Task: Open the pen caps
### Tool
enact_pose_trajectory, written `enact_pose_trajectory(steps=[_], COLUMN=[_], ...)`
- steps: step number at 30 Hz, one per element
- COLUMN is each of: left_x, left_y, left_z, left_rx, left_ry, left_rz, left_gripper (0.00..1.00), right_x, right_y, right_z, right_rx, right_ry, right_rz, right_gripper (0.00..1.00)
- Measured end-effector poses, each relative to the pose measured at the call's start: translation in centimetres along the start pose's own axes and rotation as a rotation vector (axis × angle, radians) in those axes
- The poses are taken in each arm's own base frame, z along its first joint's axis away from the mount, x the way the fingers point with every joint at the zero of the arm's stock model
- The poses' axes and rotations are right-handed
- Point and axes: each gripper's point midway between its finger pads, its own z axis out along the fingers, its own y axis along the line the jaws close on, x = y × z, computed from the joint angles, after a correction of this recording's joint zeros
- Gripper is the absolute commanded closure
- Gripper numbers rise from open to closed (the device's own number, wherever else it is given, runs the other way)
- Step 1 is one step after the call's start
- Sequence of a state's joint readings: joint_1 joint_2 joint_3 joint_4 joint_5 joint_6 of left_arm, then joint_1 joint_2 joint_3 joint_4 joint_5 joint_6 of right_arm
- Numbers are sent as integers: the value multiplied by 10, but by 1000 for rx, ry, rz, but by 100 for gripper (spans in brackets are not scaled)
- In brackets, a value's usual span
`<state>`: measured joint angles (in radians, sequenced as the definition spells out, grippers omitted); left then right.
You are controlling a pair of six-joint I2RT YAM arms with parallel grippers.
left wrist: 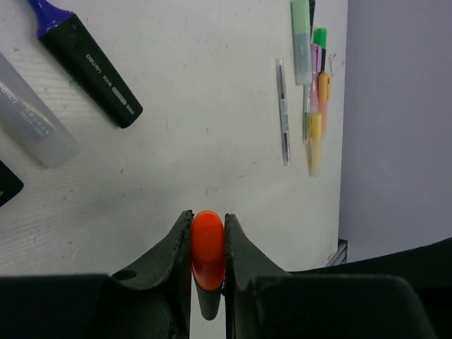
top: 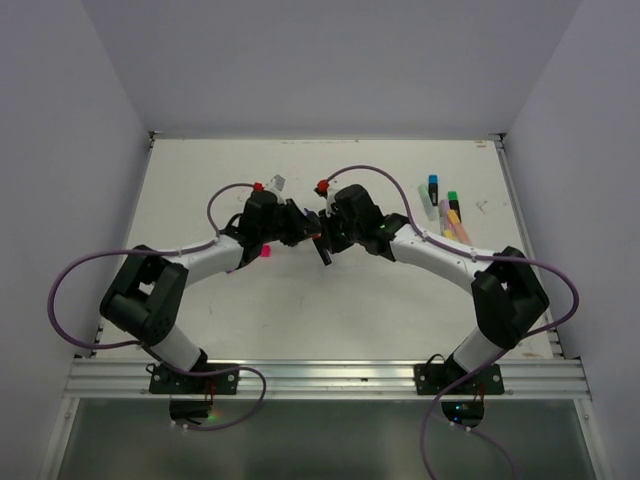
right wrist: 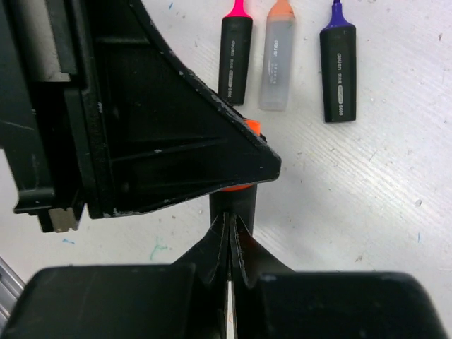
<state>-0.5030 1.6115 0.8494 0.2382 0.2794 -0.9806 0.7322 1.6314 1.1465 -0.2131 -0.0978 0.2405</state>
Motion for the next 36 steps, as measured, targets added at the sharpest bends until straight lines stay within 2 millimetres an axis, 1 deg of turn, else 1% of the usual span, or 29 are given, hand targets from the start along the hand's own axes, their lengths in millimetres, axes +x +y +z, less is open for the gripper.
enact_pose_trajectory(steps=[1,2,3,4,5,9,16,18,20,21,23,26,28,30,31,32,36], left_x=[1,2,2,3,3,3,-1,-1,-2,-3,-4,-8,-9,-10,-10,-11,-12], left_y=[1,1,1,2,2,3,3,3,-4,-10,-20,-30,-33,-35,-36,-36,-36], left_z=[-1,-2,-3,-3,-4,-4,-6,-6,-7,-8,-12,-15,-16,-18,-18,-19,-19], left_rx=[2,3,6,6,7,6,-1,2,26,46,78,115,128,132,134,134,129], left_ry=[-3,-4,-8,-11,-12,-13,-28,-31,-32,-35,-36,-46,-50,-52,-53,-56,-63], left_rz=[-5,-10,-17,-24,-28,-31,-31,-36,-47,-48,-50,-47,-43,-42,-41,-39,-39], left_gripper=[100,100,100,100,100,100,100,100,100,100,100,100,100,100,100,100,100], right_x=[1,3,3,4,4,5,2,4,6,8,15,21,21,19,19,19,18], right_y=[-1,-1,-1,-2,-4,-10,-8,-3,6,9,13,16,16,14,13,12,10], right_z=[1,1,1,2,2,3,4,3,3,3,4,5,5,6,6,6,7], right_rx=[1,1,1,3,5,16,-7,-37,-79,-91,-120,-141,-141,-136,-130,-128,-107], right_ry=[1,3,1,0,-1,-3,-32,-38,-43,-41,-37,-26,-28,-35,-36,-38,-45], right_rz=[1,4,3,1,3,4,8,15,14,13,18,27,29,34,36,37,47], right_gripper=[88,82,77,67,63,59,56,54,52,48,48,50,55,69,80,100,100])
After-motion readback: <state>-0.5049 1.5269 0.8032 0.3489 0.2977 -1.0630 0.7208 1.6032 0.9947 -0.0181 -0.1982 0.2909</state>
